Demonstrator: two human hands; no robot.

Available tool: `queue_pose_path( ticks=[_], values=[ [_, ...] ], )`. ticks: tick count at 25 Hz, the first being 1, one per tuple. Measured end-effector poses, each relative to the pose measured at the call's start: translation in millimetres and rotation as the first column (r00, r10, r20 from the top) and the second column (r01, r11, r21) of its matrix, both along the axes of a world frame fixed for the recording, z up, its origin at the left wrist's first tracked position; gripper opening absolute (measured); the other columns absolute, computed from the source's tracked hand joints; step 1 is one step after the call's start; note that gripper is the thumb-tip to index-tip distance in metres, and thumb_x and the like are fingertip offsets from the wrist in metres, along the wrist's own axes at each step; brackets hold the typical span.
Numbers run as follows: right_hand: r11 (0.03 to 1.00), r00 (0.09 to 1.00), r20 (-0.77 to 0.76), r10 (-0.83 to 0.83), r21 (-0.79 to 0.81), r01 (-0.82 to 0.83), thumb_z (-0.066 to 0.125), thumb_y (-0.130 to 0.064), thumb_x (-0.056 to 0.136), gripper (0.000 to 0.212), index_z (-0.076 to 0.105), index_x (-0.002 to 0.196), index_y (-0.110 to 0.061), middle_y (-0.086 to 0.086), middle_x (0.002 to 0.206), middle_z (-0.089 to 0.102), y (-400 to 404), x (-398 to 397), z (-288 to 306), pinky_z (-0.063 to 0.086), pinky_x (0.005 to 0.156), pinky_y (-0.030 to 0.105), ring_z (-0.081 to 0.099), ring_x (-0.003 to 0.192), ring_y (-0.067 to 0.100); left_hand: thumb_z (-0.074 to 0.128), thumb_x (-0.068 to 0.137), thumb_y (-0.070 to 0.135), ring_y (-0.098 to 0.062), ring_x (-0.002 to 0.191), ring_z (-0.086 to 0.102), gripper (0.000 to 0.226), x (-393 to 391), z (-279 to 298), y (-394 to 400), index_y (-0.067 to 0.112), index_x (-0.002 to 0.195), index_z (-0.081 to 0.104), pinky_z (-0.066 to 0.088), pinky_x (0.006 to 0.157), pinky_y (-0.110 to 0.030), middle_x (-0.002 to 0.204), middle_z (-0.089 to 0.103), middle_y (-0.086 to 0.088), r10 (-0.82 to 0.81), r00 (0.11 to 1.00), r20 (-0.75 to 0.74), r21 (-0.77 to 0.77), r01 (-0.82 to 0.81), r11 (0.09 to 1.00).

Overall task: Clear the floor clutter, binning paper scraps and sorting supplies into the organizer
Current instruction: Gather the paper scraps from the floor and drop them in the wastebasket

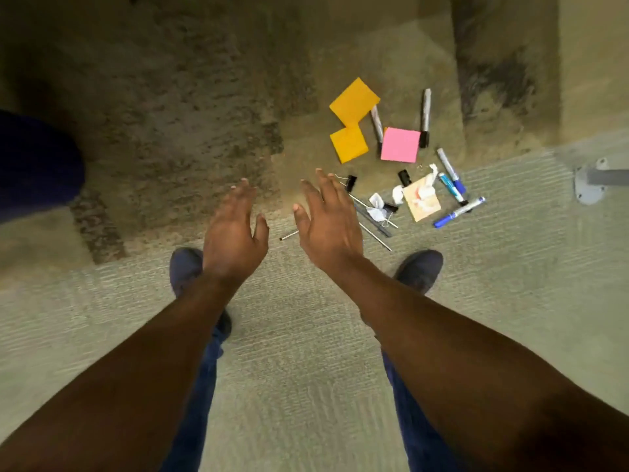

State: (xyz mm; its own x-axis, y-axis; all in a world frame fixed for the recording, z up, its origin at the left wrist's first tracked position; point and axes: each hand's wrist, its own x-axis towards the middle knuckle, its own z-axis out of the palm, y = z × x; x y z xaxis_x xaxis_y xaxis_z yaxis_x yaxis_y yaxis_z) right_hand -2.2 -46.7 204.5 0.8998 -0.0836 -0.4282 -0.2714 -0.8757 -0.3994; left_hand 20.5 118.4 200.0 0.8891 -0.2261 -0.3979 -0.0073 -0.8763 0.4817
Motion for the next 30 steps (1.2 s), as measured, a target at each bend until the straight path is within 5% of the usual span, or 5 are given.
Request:
queue_pose_path(
  ticks=[6, 10, 18, 25, 30],
  values=[
    [0.975, 0.962, -0.162, -0.222, -0.015, 0.222, 0.049, -0.016, 0.092, 0.034, 0.053, 0.125, -0.008, 0.017, 0.126, 0.052, -131, -65, -59, 0.044, 0.094, 0.041, 0.049, 0.115, 0.033, 0.06, 0.085, 0.015, -0.033, 0.118, 0.051, 0.043, -28, -64, -126, 0.01, 0.127, 0.056, 0.04, 0.102, -0.038, 0.131, 0.056, -0.013, -0.296, 0.943, -0.156, 0.002, 0.299, 0.954],
    [0.982, 0.949, -0.254, -0.188, -0.051, 0.181, 0.048, -0.009, 0.092, 0.039, 0.047, 0.131, -0.006, 0.017, 0.126, 0.051, -185, -77, -119, 0.041, 0.094, 0.038, 0.051, 0.114, 0.031, 0.063, 0.084, 0.018, -0.033, 0.127, 0.044, 0.051, -37, -121, -191, 0.014, 0.134, 0.052, 0.037, 0.106, -0.039, 0.142, 0.046, -0.015, -0.421, 0.878, -0.227, 0.0, 0.433, 0.902],
    [0.995, 0.961, -0.275, 0.032, -0.08, -0.056, 0.057, 0.01, 0.08, 0.068, 0.037, 0.139, -0.016, 0.01, 0.154, 0.02, -227, -49, -212, 0.047, 0.078, 0.039, 0.05, 0.113, 0.032, 0.075, 0.074, 0.022, -0.029, 0.116, 0.044, 0.052, -39, -217, -253, 0.015, 0.121, 0.054, 0.048, 0.088, -0.04, 0.128, 0.043, -0.013, -0.388, 0.895, -0.221, 0.038, 0.406, 0.913],
    [0.99, 0.978, -0.185, 0.093, -0.089, -0.111, 0.054, 0.003, 0.09, 0.037, 0.048, 0.126, -0.005, 0.016, 0.127, 0.045, -241, -47, -222, 0.048, 0.077, 0.039, 0.055, 0.102, 0.031, 0.07, 0.078, -0.001, -0.031, 0.097, 0.055, 0.029, -42, -221, -254, 0.003, 0.106, 0.063, 0.049, 0.081, -0.041, 0.114, 0.052, -0.017, -0.427, 0.886, -0.178, 0.02, 0.437, 0.899],
    [0.998, 0.97, -0.243, 0.026, -0.048, -0.039, 0.06, 0.014, 0.078, 0.063, 0.039, 0.132, -0.011, 0.018, 0.125, 0.045, -238, -34, -223, 0.039, 0.063, 0.034, 0.06, 0.092, 0.034, 0.057, 0.089, 0.005, -0.037, 0.084, 0.059, 0.012, -36, -207, -248, 0.001, 0.1, 0.061, 0.047, 0.069, -0.042, 0.095, 0.063, -0.021, -0.384, 0.911, -0.149, -0.057, 0.379, 0.923]
  ],
)
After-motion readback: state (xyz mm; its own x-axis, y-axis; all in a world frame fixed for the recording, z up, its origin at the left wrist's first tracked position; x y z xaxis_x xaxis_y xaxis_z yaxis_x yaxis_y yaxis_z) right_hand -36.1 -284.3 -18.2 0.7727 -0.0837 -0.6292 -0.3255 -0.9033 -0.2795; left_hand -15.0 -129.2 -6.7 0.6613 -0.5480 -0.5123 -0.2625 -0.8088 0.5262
